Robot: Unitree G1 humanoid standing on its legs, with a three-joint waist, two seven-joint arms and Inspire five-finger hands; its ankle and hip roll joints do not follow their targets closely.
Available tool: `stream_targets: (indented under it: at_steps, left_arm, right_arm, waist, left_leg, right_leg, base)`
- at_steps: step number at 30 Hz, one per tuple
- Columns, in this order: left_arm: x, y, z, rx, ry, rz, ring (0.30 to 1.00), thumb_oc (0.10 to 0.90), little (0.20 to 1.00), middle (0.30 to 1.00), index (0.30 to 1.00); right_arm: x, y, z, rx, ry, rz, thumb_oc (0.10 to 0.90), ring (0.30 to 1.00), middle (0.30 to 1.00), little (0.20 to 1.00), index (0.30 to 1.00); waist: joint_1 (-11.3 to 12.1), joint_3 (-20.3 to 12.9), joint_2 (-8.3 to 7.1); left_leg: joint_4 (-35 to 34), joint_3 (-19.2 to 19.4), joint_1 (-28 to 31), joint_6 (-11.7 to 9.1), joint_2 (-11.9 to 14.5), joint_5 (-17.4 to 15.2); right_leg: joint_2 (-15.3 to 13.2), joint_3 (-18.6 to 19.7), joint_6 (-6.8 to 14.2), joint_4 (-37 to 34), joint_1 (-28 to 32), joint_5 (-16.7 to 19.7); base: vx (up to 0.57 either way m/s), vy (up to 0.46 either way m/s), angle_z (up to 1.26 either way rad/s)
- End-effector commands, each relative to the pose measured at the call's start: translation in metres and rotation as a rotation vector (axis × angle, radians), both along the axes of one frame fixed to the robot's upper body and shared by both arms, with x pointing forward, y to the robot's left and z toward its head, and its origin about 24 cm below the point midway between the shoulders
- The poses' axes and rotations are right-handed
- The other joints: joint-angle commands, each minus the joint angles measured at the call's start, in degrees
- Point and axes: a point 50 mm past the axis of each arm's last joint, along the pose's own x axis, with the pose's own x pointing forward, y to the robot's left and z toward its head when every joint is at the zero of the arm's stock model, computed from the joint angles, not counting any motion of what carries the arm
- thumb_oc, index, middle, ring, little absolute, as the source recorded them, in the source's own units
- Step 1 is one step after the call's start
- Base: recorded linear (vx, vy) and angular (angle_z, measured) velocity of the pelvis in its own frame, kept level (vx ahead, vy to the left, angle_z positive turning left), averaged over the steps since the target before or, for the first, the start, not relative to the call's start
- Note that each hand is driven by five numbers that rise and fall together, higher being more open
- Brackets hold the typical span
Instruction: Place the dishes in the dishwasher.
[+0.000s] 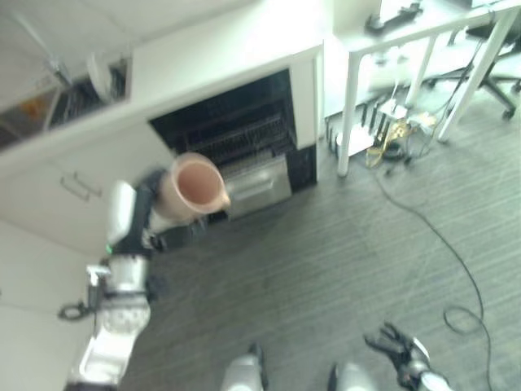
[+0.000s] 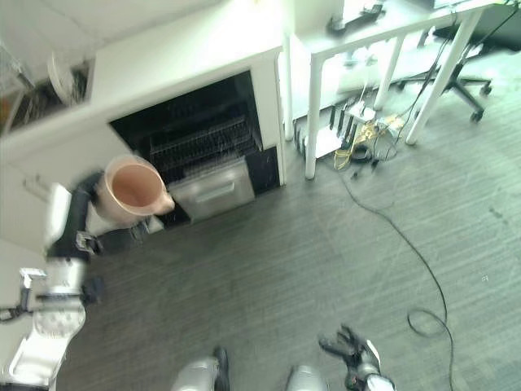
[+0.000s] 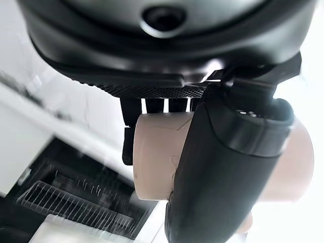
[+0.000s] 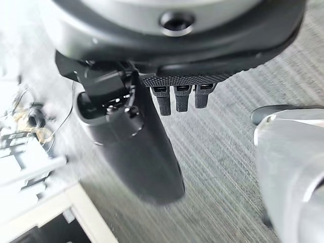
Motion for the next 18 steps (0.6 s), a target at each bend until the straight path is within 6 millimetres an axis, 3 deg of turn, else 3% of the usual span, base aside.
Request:
stream_targets:
  at_steps: [1, 2, 4, 5, 6, 8, 11, 13, 16, 18]
  left_arm:
    - [-0.001, 0.029, 0.064, 0.086, -0.286, 0.089, 0.3, 0.4, 0.3, 0.3, 0.3]
    - [-0.001, 0.029, 0.065, 0.096, -0.286, 0.088, 0.3, 0.4, 0.3, 0.3, 0.3]
    - [0.0, 0.031, 0.066, 0.123, -0.288, 0.092, 0.3, 0.4, 0.3, 0.3, 0.3]
    - [0.002, 0.032, 0.067, 0.128, -0.286, 0.094, 0.3, 0.4, 0.3, 0.3, 0.3]
    - [0.003, 0.033, 0.068, 0.131, -0.287, 0.096, 0.3, 0.4, 0.3, 0.3, 0.3]
    - [0.008, 0.033, 0.068, 0.136, -0.291, 0.084, 0.3, 0.4, 0.3, 0.3, 0.3]
    - [0.012, 0.027, 0.068, 0.151, -0.288, 0.054, 0.3, 0.4, 0.3, 0.3, 0.3]
    - [0.015, 0.024, 0.07, 0.159, -0.294, 0.041, 0.3, 0.4, 0.3, 0.3, 0.3]
    - [0.015, 0.026, 0.074, 0.169, -0.302, 0.055, 0.3, 0.4, 0.3, 0.3, 0.3]
    - [0.014, 0.026, 0.075, 0.148, -0.292, 0.065, 0.3, 0.4, 0.3, 0.3, 0.3]
  right_arm:
    - [-0.002, 0.008, -0.001, -0.009, -0.008, 0.054, 0.8, 0.9, 0.9, 0.9, 0.9]
    - [-0.002, 0.008, -0.001, -0.002, -0.011, 0.049, 0.8, 0.9, 0.9, 0.9, 0.9]
    - [0.001, 0.012, 0.0, 0.012, -0.033, 0.057, 0.8, 0.9, 0.9, 0.9, 0.9]
    - [0.002, 0.013, 0.0, 0.018, -0.041, 0.064, 0.8, 0.9, 0.9, 0.9, 0.9]
    - [0.003, 0.015, 0.0, 0.023, -0.047, 0.073, 0.8, 0.9, 0.9, 0.9, 0.9]
    - [0.004, 0.017, 0.0, 0.028, -0.051, 0.068, 0.8, 0.9, 0.9, 0.9, 0.9]
    - [-0.001, 0.017, -0.003, 0.032, -0.034, 0.03, 0.8, 0.9, 0.9, 0.9, 0.9]
    - [-0.007, 0.016, -0.005, 0.035, -0.014, 0.003, 0.8, 0.9, 0.9, 0.9, 0.9]
    - [-0.015, 0.017, -0.009, 0.038, 0.019, 0.009, 0.8, 0.9, 0.9, 0.9, 0.9]
    - [-0.022, 0.017, -0.013, 0.036, 0.055, -0.008, 0.8, 0.9, 0.9, 0.9, 0.9]
  waist:
    - [2.7, -3.7, -0.26]
    - [2.8, -3.7, 0.03]
    - [2.2, -3.2, 0.63]
    - [2.0, -2.9, 0.71]
    - [1.6, -2.4, 1.27]
    - [0.8, -1.9, 1.19]
    - [-1.1, -1.4, -0.05]
    - [-2.4, -1.5, -1.75]
    - [-2.1, -2.2, -2.53]
    - [-0.8, -3.7, -3.46]
  left_leg:
    - [-5.5, 2.7, 6.7, 3.4, -5.3, -4.1]
    - [-5.5, 2.4, 6.9, 3.8, -5.1, -4.4]
    - [-5.5, 1.7, 7.5, 6.0, -5.3, -5.3]
    - [-5.5, 1.1, 7.7, 6.7, -5.6, -5.6]
    - [-5.5, 1.1, 7.5, 7.2, -5.0, -4.5]
    - [-5.5, -1.3, 8.9, 6.6, -4.9, -5.1]
    - [-5.5, -5.6, 11.1, 5.4, -5.4, -7.2]
    - [-5.5, -7.6, 12.1, 4.8, -6.0, -8.9]
    - [-5.5, -7.3, 12.9, 3.7, -4.6, -9.6]
    - [-5.5, -7.5, 13.1, 1.9, -1.9, -8.1]
  right_leg:
    - [4.6, -8.4, 5.6, -4.8, 5.6, 3.6]
    - [4.7, -8.7, 6.0, -3.5, 6.0, 4.4]
    - [2.2, -7.8, 8.5, 10.3, 1.5, 6.7]
    - [0.9, -6.8, 8.8, 14.7, -0.2, 7.3]
    - [-0.2, -6.8, 7.9, 16.9, -2.4, 9.0]
    - [-2.7, -4.8, 7.8, 10.7, -3.9, 10.5]
    - [-4.1, 0.4, 10.1, -4.7, -3.5, 16.6]
    - [-7.0, 5.3, 11.9, -4.8, -8.1, 19.0]
    - [-8.0, 4.6, 12.8, -4.8, -8.2, 16.5]
    - [-6.2, 2.5, 12.2, -4.8, -5.6, 13.3]
  base:
    - [0.2, 0.047, -0.21]
    - [0.19, 0.08, -0.13]
    - [0.06, 0.115, 0.15]
    - [-0.02, 0.053, 0.29]
    - [0.02, -0.086, 0.31]
    - [0.13, -0.222, 0.5]
    - [0.22, -0.336, 0.62]
    - [0.16, -0.31, 0.98]
    - [0.19, -0.298, 0.79]
    - [0.3, -0.544, 0.52]
